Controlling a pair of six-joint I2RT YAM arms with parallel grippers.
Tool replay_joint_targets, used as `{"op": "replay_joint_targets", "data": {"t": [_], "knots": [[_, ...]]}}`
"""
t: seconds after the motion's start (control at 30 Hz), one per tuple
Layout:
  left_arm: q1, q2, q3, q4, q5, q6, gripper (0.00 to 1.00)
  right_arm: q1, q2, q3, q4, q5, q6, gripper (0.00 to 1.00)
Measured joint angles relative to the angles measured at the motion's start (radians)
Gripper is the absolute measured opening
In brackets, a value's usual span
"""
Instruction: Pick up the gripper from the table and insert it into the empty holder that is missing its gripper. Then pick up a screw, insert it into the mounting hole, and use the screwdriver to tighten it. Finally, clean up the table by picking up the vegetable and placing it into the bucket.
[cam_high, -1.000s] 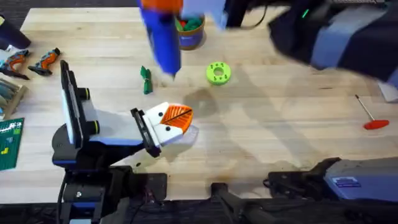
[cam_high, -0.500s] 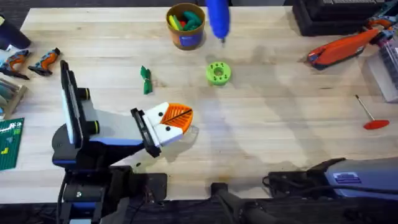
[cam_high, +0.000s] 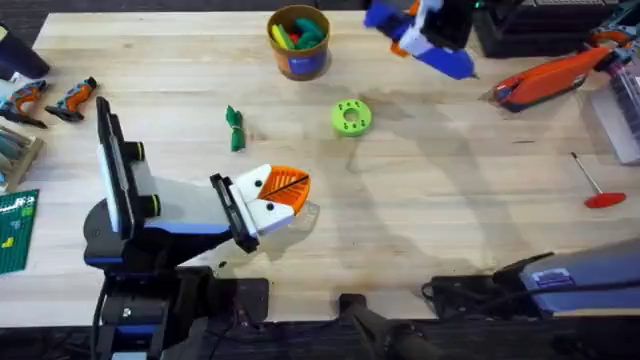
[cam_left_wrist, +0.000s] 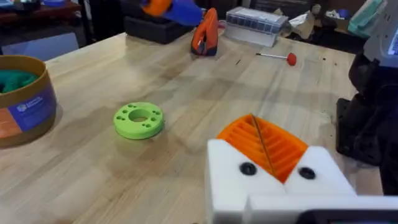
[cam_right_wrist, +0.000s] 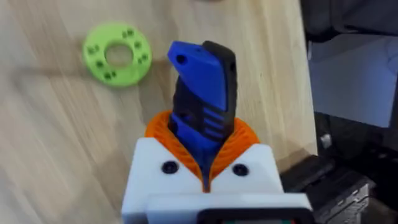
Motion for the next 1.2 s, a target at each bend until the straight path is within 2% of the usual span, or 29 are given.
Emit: {"op": "replay_joint_targets", "data": {"t": [0.1, 0.27, 0.5, 0.83, 1.03, 1.07, 1.2], "knots": [[0.0, 0.0, 0.0, 0.0, 0.0, 0.0, 0.013, -0.015, 0.046, -0.03, -0.002, 0.053, -0.125, 0.027], [0.0, 0.0, 0.0, 0.0, 0.0, 0.0, 0.013, -0.051, 0.126, -0.107, 0.055, 0.088, -0.226, 0.027], [0.0, 0.0, 0.0, 0.0, 0.0, 0.0, 0.013, -0.111, 0.18, -0.198, 0.132, 0.101, -0.273, 0.027], [0.0, 0.0, 0.0, 0.0, 0.0, 0.0, 0.013, -0.146, 0.213, -0.235, 0.159, 0.084, -0.293, 0.043], [0.0, 0.0, 0.0, 0.0, 0.0, 0.0, 0.013, -0.146, 0.225, -0.239, 0.167, 0.079, -0.297, 0.888], [0.0, 0.0, 0.0, 0.0, 0.0, 0.0, 0.013, -0.146, 0.225, -0.239, 0.167, 0.079, -0.303, 0.954], [0.0, 0.0, 0.0, 0.0, 0.0, 0.0, 0.013, -0.146, 0.225, -0.239, 0.167, 0.079, -0.302, 0.978]]}}
